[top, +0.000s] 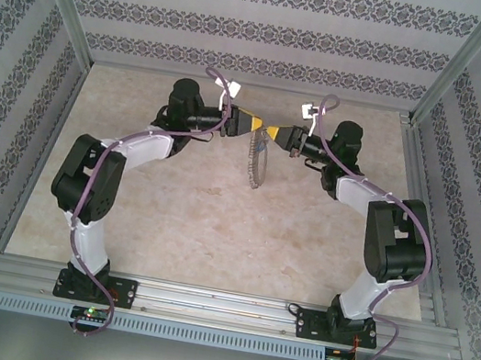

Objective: Put the keys on the keyring

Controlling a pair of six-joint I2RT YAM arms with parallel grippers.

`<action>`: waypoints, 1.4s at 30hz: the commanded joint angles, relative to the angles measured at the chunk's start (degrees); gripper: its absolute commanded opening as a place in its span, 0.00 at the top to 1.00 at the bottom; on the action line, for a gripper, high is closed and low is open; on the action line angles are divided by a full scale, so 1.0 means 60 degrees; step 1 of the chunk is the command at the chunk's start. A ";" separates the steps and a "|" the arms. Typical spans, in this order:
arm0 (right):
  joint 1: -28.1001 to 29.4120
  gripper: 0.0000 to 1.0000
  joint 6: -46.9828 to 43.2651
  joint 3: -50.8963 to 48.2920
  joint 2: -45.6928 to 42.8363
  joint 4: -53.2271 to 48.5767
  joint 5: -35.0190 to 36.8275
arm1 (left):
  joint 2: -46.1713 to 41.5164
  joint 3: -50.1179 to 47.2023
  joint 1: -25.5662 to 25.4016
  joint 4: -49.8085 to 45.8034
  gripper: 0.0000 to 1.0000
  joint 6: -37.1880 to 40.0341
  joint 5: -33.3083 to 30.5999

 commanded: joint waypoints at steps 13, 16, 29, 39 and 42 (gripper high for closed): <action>-0.0003 1.00 -0.0342 0.0309 0.0082 0.0246 -0.0591 | -0.0193 0.1183 -0.0081 -0.3935 0.67 0.2554 0.0500; -0.0004 1.00 -0.0342 0.0268 0.0090 0.0273 -0.0547 | -0.0163 0.1218 -0.0147 -0.4017 0.67 0.2627 0.0518; 0.0048 1.00 -0.0269 0.0228 0.0185 0.0422 -0.0504 | 0.0101 0.1450 -0.0405 -0.3957 0.67 0.2580 0.0524; 0.0025 1.00 -0.0273 0.0148 0.0134 0.0437 -0.0547 | -0.0010 0.1289 -0.0438 -0.4156 0.67 0.2916 -0.0212; -0.0010 1.00 -0.0298 0.0084 0.0069 0.0437 -0.0533 | -0.0203 0.1058 -0.0396 -0.3866 0.67 0.2882 -0.0589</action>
